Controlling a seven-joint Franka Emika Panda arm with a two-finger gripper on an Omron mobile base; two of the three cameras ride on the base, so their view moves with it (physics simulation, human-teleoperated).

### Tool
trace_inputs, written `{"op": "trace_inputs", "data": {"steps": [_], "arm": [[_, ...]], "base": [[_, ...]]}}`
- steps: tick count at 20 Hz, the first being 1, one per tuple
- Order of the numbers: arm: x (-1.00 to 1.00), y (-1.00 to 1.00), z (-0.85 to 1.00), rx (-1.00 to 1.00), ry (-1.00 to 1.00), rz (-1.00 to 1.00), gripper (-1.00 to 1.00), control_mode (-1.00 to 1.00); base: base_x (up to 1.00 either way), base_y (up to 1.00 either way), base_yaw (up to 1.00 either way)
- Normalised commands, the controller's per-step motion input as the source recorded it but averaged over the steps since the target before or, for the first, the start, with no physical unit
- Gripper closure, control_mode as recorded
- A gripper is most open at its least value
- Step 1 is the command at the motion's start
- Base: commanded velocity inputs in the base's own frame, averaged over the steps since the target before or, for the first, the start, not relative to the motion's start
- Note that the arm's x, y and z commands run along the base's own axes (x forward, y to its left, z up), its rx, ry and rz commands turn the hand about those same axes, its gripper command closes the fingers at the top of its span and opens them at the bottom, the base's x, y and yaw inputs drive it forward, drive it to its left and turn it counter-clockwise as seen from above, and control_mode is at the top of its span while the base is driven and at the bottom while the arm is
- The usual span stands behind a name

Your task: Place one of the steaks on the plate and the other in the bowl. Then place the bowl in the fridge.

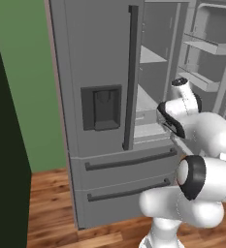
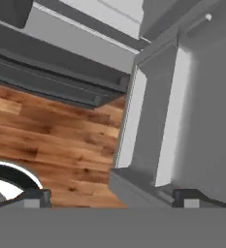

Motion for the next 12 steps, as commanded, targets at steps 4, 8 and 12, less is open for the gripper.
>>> {"op": "trace_inputs", "data": {"steps": [4, 8, 12], "arm": [[0.05, 0.36, -0.27, 0.61, -0.58, -0.53, -1.0, -1.0], [0.0, 0.61, -0.16, 0.53, -0.62, -0.47, -1.0, -1.0], [0.0, 0.98, 0.0, 0.11, -0.56, -0.34, -1.0, -1.0]], "base": [[0.0, 0.0, 0.0], [0.0, 0.0, 0.0], [0.0, 0.0, 0.0]]}}
